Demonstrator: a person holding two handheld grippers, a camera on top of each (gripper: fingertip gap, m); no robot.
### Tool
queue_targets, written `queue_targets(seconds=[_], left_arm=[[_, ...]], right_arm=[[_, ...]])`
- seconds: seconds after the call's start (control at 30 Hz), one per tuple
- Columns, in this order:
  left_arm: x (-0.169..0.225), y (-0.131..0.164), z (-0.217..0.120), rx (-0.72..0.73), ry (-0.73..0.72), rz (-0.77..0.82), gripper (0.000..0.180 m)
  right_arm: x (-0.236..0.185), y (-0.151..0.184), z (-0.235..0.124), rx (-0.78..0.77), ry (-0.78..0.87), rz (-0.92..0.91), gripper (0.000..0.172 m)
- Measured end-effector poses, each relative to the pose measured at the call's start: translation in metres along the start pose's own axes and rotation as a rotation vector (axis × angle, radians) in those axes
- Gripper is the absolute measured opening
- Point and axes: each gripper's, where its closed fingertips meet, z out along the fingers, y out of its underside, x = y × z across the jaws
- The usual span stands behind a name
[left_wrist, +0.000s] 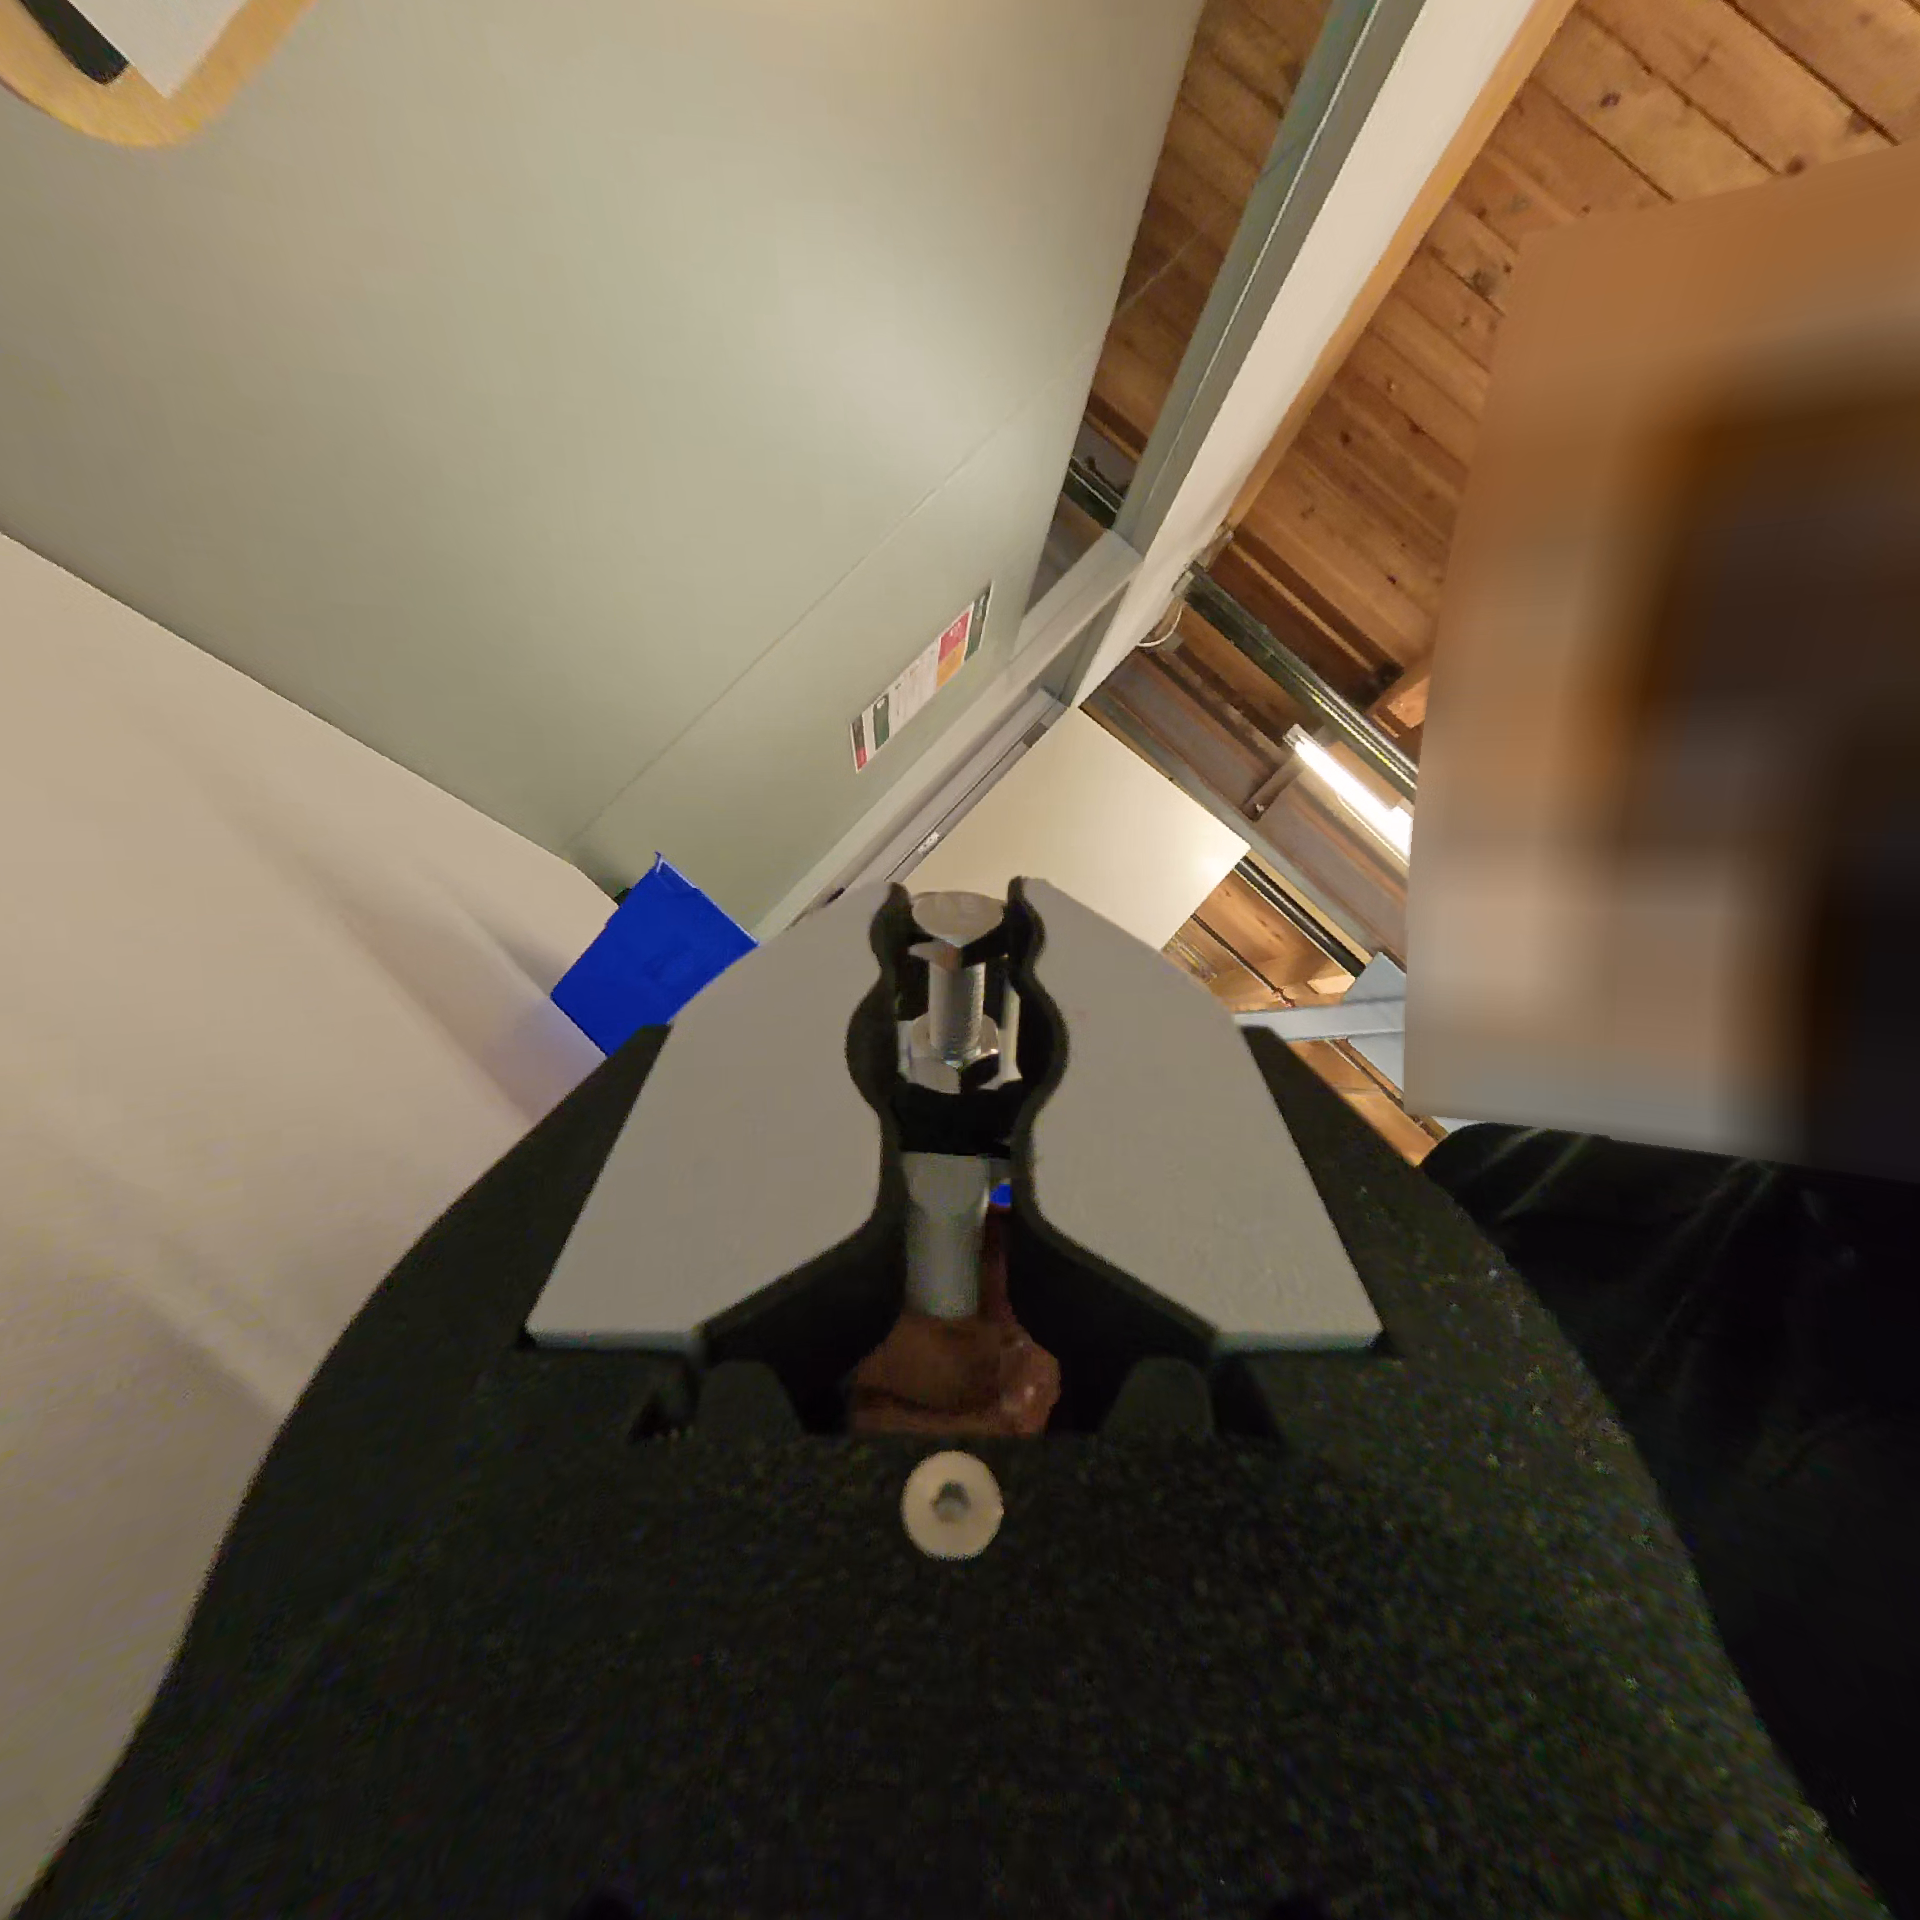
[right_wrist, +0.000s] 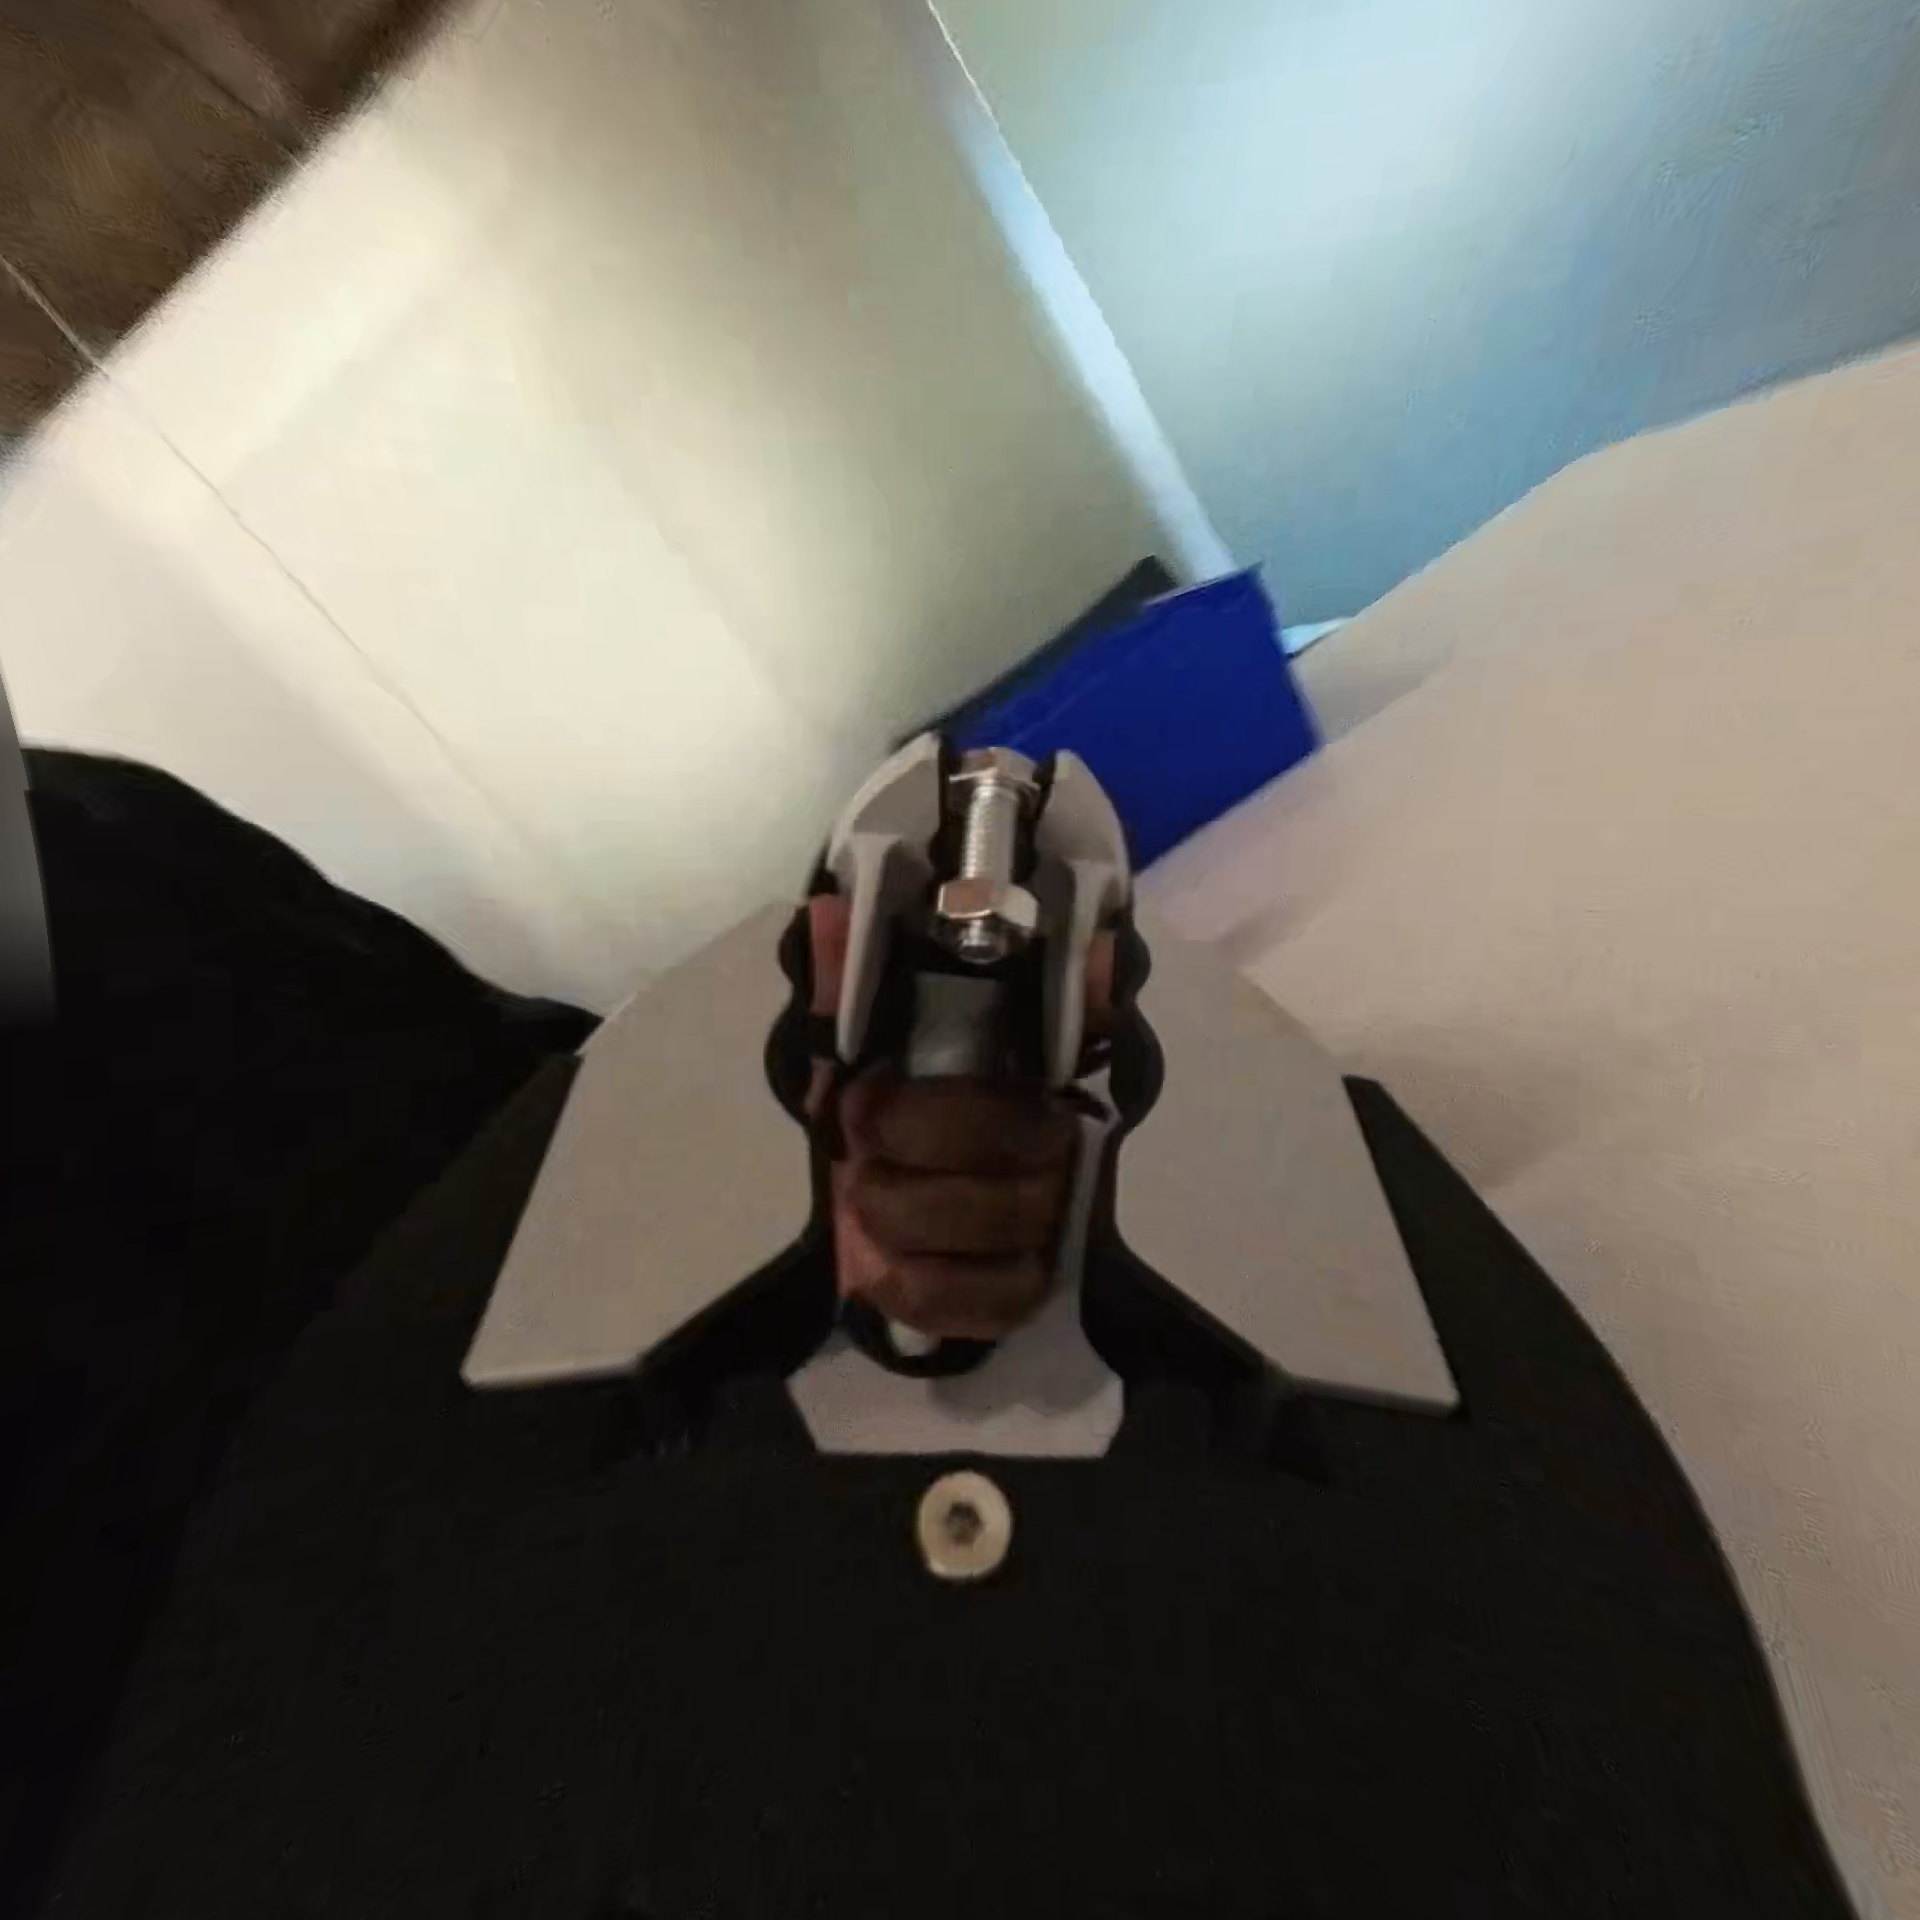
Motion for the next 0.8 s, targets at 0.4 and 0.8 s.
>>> queue_targets(seconds=[0.4,0.8], left_arm=[[0.004,0.008,0.003,-0.050,-0.008,0.078,0.017],[0.002,0.003,0.001,-0.023,0.002,0.022,0.016]], right_arm=[[0.003,0.005,-0.002,-0.113,0.238,-0.421,0.018],[0.001,-0.001,-0.002,-0.021,0.058,-0.121,0.057]])
